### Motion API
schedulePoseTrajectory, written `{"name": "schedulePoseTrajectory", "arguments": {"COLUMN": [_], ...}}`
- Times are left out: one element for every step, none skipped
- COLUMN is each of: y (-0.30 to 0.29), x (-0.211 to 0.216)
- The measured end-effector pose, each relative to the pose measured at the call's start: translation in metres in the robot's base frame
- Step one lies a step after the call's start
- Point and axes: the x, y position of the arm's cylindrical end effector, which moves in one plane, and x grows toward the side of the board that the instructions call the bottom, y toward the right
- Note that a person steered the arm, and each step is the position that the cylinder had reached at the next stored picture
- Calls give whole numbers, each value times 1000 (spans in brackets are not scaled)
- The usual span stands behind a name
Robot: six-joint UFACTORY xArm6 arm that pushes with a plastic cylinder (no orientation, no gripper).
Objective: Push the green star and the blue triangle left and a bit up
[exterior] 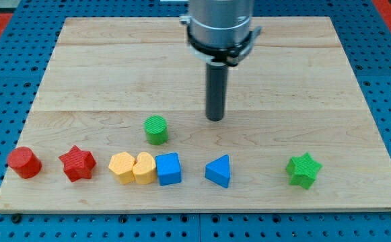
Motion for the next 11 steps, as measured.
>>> {"name": "schedulePoseTrajectory", "arguments": {"y": [46,131,165,155,95,44,36,-4,-22,-1,-27], "x": [23,41,85,110,118,112,111,96,96,157,160]}}
